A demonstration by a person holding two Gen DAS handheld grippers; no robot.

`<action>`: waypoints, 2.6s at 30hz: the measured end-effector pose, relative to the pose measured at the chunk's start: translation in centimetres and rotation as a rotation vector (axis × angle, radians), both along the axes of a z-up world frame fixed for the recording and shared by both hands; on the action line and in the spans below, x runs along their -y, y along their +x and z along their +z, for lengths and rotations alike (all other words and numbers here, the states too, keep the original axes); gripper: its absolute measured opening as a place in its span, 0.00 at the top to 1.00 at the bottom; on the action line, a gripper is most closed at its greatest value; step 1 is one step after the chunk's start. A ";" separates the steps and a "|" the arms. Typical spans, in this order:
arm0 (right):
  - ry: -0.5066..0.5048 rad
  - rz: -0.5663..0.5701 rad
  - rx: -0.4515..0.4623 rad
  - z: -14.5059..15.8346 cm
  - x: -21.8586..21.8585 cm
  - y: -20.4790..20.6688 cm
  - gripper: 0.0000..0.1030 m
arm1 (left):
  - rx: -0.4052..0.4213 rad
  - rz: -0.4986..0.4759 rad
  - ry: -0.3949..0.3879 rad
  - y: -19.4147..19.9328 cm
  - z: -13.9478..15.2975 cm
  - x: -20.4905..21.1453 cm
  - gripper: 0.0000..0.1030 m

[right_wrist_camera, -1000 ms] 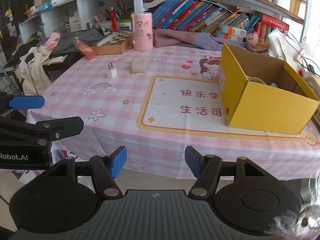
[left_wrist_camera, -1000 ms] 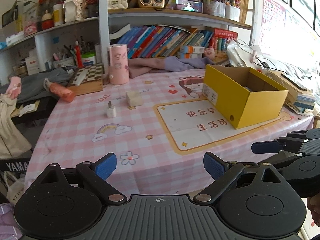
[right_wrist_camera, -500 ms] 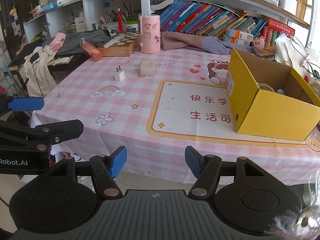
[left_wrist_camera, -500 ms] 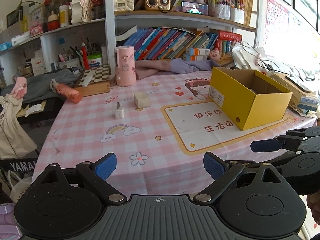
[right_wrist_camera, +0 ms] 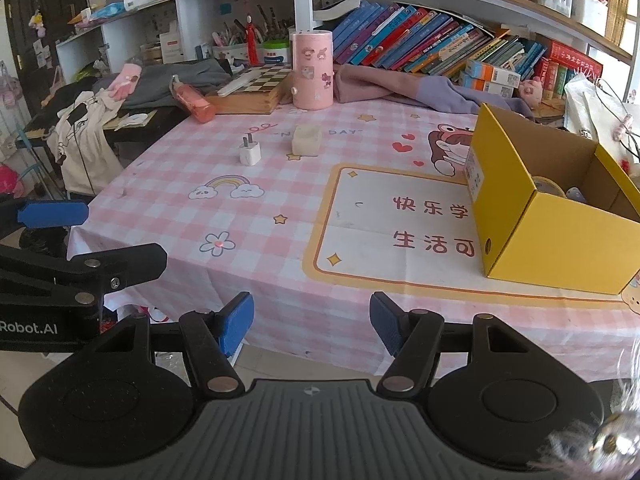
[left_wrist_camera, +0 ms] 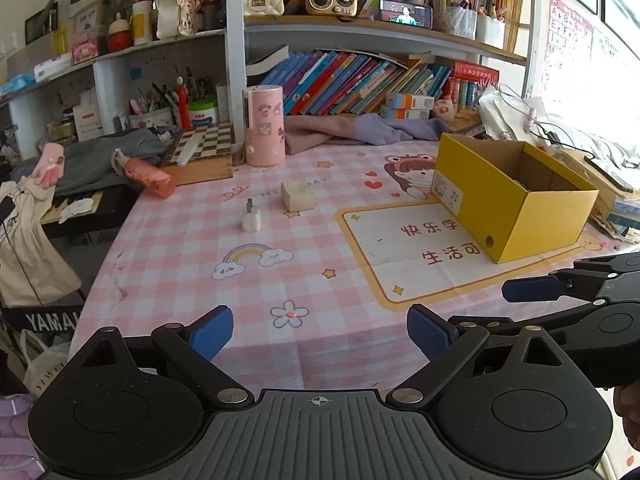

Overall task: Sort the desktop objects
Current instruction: 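Move the right tool toward the white block while the left tool approaches the white plug, then close the right tool on the white block while the left tool hovers over the plug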

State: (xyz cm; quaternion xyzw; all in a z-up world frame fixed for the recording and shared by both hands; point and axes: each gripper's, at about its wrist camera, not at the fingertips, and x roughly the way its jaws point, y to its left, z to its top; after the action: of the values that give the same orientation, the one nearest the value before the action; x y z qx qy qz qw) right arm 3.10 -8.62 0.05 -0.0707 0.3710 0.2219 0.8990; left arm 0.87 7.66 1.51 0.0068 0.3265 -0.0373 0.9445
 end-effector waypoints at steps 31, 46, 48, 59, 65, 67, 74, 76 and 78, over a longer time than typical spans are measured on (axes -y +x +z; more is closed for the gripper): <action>0.026 0.046 -0.024 -0.7 -2.6 15.6 0.41 | -0.016 0.103 0.029 13.6 -1.2 -1.0 0.07; 0.048 0.113 -0.054 -2.0 -7.1 24.7 0.41 | -0.067 0.218 0.067 18.8 -2.8 -3.4 0.07; 0.044 0.130 -0.058 -2.6 -8.1 26.0 0.41 | -0.079 0.231 0.070 19.2 -3.2 -3.8 0.07; -0.006 0.218 -0.099 -6.0 -13.7 31.6 0.37 | -0.131 0.295 0.088 21.4 -4.1 -4.6 0.07; -0.032 0.237 -0.118 -7.6 -15.3 32.8 0.38 | -0.161 0.313 0.087 22.1 -4.7 -4.8 0.07; -0.040 0.236 -0.116 -7.9 -15.5 33.1 0.39 | -0.166 0.315 0.081 22.4 -4.8 -4.8 0.07; -0.045 0.223 -0.074 -7.6 -14.9 33.5 0.59 | -0.186 0.288 0.077 23.8 -5.6 -4.3 0.07; -0.051 0.171 -0.018 -7.0 -14.0 33.2 0.61 | -0.189 0.277 0.080 24.3 -5.8 -4.1 0.07; -0.028 0.133 0.015 -6.1 -12.7 33.0 0.61 | -0.187 0.267 0.080 24.7 -6.0 -4.0 0.07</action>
State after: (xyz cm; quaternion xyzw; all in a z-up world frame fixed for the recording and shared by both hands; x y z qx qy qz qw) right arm 36.12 4.11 -6.04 -0.1092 0.3618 0.2756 0.8838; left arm 25.54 11.69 -4.53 -0.0023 0.4123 0.1010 0.9055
